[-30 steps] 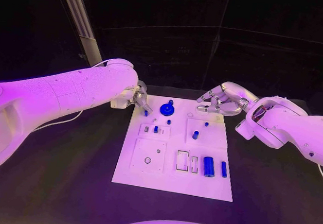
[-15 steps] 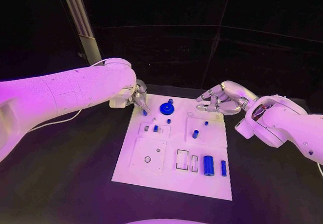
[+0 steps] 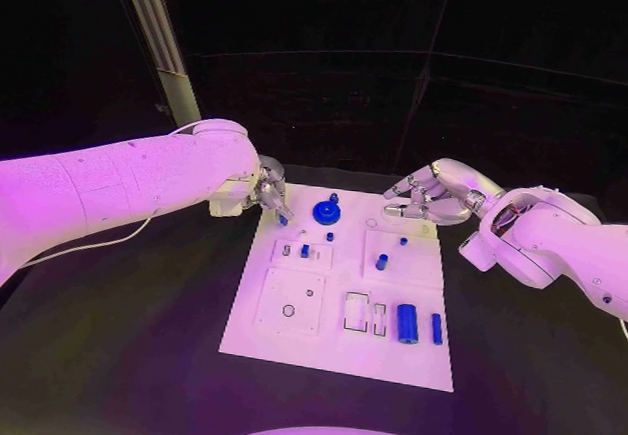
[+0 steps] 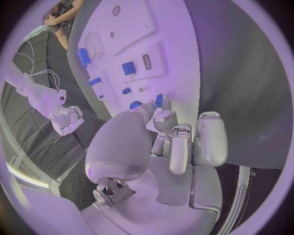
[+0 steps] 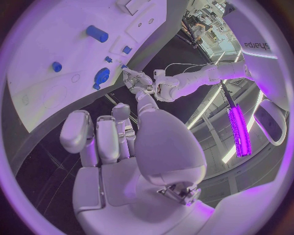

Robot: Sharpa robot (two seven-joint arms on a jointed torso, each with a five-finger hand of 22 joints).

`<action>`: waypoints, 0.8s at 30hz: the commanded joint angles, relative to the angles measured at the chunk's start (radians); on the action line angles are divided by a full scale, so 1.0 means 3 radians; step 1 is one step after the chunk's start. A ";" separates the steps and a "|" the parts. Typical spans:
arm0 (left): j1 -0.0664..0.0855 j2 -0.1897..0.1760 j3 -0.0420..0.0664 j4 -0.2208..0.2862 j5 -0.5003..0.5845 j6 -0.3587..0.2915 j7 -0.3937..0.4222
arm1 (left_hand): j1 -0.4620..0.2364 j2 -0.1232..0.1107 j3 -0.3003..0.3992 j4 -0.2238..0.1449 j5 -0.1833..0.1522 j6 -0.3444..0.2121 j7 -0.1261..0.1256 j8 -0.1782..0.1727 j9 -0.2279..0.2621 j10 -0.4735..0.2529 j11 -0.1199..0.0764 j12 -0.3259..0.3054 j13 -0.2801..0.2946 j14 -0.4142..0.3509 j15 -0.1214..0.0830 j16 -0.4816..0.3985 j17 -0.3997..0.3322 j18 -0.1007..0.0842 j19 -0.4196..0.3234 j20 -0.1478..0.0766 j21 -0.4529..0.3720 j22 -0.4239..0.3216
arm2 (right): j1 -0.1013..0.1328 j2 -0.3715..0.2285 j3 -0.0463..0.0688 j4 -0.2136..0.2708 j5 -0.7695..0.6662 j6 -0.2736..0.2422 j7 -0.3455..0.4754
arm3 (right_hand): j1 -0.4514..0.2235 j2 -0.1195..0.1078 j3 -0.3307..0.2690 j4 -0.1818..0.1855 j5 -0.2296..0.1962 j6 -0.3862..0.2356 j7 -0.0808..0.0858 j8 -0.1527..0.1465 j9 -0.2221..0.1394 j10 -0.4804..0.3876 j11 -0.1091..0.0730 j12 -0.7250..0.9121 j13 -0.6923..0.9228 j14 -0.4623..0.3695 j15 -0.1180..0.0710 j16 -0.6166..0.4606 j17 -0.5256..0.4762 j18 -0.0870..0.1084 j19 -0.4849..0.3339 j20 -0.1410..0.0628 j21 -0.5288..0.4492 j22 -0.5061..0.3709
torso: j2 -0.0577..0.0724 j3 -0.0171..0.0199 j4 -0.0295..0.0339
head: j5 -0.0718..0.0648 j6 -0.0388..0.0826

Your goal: Assemble the parts on the task board

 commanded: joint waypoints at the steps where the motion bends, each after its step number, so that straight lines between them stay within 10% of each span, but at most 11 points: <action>1: 0.0006 -0.0112 0.0000 0.0201 0.0039 -0.0354 0.0026 | -0.0011 -0.0036 0.0444 -0.0401 -0.0016 0.0003 -0.0028 0.0028 0.0014 0.0032 -0.0008 0.0001 0.0005 0.0340 -0.0017 0.0010 0.0878 -0.0037 0.0027 -0.0008 0.0022 0.0008 | 0.0005 -0.0006 0.0002 -0.0001 -0.0003 0.0016 0.0030 | 0.0000 0.0032 -0.0011 -0.0003 0.0022 -0.0006 -0.0002 0.0010 0.0000 -0.0016 0.0000 -0.0009 -0.0003 0.0101 -0.0018 -0.0012 -0.0003 0.0046 -0.0023 -0.0007 -0.0017 -0.0006 | 0.0000 0.0002 0.0004 | 0.0000 0.0000; 13: -0.0023 -0.0538 -0.0067 0.0919 -0.0031 -0.0729 0.0023 | -0.0070 -0.0124 0.0623 -0.0454 0.0004 0.0007 -0.0033 0.0058 0.0046 0.0063 -0.0015 0.0004 0.0011 0.0340 -0.0024 0.0010 0.0878 -0.0045 0.0049 -0.0015 0.0043 0.0043 | 0.0005 -0.0010 0.0002 -0.0022 -0.0003 0.0021 0.0032 | -0.0001 0.0033 -0.0012 -0.0002 0.0022 -0.0006 -0.0002 0.0011 0.0000 -0.0015 0.0001 -0.0008 -0.0003 0.0102 -0.0018 -0.0011 -0.0001 0.0046 -0.0023 -0.0007 -0.0018 -0.0006 | 0.0003 -0.0001 0.0003 | 0.0024 -0.0015; 24: -0.0079 -0.0620 -0.0131 0.1123 -0.0079 -0.0696 -0.0011 | -0.0077 -0.0132 0.0640 -0.0457 0.0005 0.0009 -0.0033 0.0061 0.0049 0.0067 -0.0016 0.0007 0.0016 0.0340 -0.0024 0.0010 0.0878 -0.0046 0.0052 -0.0016 0.0047 0.0048 | 0.0005 0.0000 0.0001 -0.0033 -0.0003 0.0029 0.0034 | -0.0001 0.0033 -0.0012 -0.0002 0.0022 -0.0006 -0.0002 0.0011 0.0000 -0.0015 0.0001 -0.0008 -0.0003 0.0102 -0.0018 -0.0011 -0.0001 0.0046 -0.0023 -0.0007 -0.0018 -0.0006 | 0.0005 0.0000 -0.0005 | 0.0040 -0.0028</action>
